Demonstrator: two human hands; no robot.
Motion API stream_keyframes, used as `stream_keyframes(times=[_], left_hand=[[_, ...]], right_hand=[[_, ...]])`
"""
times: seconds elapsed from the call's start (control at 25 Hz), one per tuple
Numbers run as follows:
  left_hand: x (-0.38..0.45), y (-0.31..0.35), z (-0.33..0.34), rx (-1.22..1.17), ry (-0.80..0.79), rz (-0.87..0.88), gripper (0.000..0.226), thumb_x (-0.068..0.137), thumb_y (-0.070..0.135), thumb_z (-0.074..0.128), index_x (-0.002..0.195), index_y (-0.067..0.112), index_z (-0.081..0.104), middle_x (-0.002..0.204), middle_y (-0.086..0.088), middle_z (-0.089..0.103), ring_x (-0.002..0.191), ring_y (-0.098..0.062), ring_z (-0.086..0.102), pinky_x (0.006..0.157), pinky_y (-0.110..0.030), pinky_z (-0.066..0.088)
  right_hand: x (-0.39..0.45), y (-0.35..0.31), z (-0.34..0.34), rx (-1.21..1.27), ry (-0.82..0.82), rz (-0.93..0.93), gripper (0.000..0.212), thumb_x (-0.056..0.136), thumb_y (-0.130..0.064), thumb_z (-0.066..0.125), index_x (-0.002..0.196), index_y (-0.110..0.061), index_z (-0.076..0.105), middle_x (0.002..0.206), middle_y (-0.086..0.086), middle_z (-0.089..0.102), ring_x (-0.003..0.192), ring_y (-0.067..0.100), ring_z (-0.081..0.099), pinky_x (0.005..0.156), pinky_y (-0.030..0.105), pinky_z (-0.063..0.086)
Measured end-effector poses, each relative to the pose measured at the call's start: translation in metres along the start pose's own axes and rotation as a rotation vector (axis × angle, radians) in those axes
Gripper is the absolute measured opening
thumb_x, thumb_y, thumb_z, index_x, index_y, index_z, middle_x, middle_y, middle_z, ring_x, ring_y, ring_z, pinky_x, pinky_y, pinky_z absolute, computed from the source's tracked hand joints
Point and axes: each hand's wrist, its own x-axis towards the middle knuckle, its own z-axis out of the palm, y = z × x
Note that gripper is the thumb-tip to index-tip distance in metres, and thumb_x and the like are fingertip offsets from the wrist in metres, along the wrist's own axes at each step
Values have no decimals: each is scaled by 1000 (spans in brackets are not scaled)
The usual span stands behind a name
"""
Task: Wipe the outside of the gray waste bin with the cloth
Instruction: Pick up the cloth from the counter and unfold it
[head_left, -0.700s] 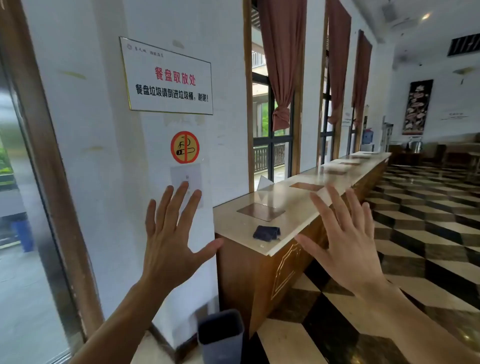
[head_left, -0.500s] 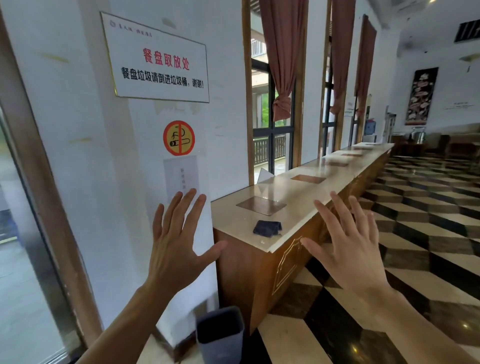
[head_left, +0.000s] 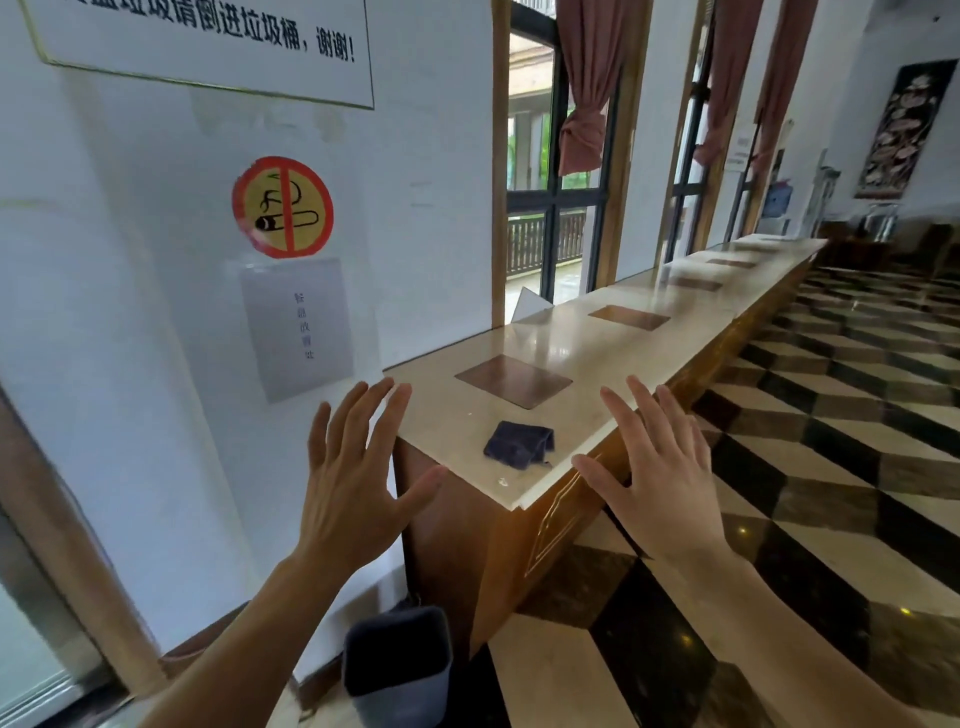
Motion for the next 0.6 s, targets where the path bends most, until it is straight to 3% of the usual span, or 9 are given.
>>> stream_keyframes(times=[0.32,0.6], left_hand=[[73,-92,155,-42,-157,-53,78,86,68,33,140,13,44,147,-13,43,141,-33,30,111,-62,18],[143,-176,286,-107,-235,-17,74,85,63,42,139,14,46,148,-11,42,141,-31,29,114,-58,15]], right_hand=[[94,32,150,20,-90,69,72,91,-72,43,149,-30,37,162,2,30,150,27,20,117,49,12],[161,41,256,-38,-165,187,75,88,-73,37,150,-31,31,161,3,30,150,27,21,117,51,17]])
